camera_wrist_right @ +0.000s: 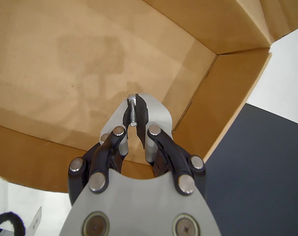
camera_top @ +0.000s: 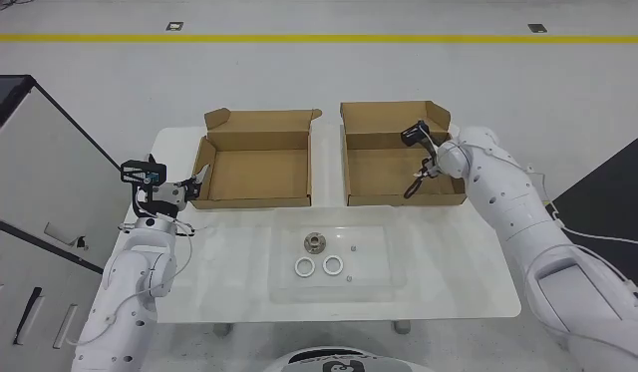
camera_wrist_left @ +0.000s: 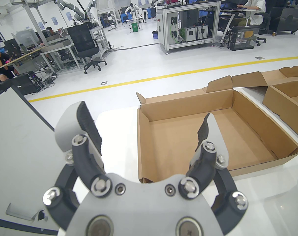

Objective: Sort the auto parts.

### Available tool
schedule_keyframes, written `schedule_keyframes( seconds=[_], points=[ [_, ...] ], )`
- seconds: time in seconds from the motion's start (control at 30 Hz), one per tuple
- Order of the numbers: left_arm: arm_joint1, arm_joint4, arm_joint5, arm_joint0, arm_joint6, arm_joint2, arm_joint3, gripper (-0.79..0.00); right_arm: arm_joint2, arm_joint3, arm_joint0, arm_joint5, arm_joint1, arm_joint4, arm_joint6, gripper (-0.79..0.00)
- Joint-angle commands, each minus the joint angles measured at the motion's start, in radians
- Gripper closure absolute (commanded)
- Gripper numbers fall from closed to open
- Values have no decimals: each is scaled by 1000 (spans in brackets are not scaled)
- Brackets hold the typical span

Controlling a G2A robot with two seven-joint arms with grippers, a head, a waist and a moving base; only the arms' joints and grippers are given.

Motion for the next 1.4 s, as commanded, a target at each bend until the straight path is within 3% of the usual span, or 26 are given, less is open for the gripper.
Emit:
schedule_keyframes(
  seconds=[0.0, 0.17, 0.33, 0.43, 0.5, 0.57, 0.6, 0.97, 1.17, 1.37],
  points=[
    [0, 0, 0, 0, 0, 0, 0, -785, -1, 4, 0, 0, -2, 2, 2, 0],
    [0, 0, 0, 0, 0, 0, 0, -785, -2, 16, 0, -2, -6, 4, 2, 0],
    [0, 0, 0, 0, 0, 0, 0, -785, -3, 23, 0, 1, -10, -2, 6, -256],
    [0, 0, 0, 0, 0, 0, 0, -785, -3, 24, 0, 2, -12, -5, 4, -302],
    [0, 0, 0, 0, 0, 0, 0, -785, -2, 25, 0, 2, -13, -6, 1, -372],
    [0, 0, 0, 0, 0, 0, 0, -785, 1, 20, -2, 9, -14, -8, -3, -603],
    [0, 0, 0, 0, 0, 0, 0, -785, 4, 17, -3, 9, -14, -8, -8, -785],
    [0, 0, 0, 0, 0, 0, 0, -785, 92, -131, -28, -13, 17, -35, -20, -785],
    [0, 0, 0, 0, 0, 0, 0, -785, 205, -374, -92, -85, 58, -25, 47, -785],
    [0, 0, 0, 0, 0, 0, 0, -785, 313, -648, -191, -198, 91, 89, 156, -785]
  ],
)
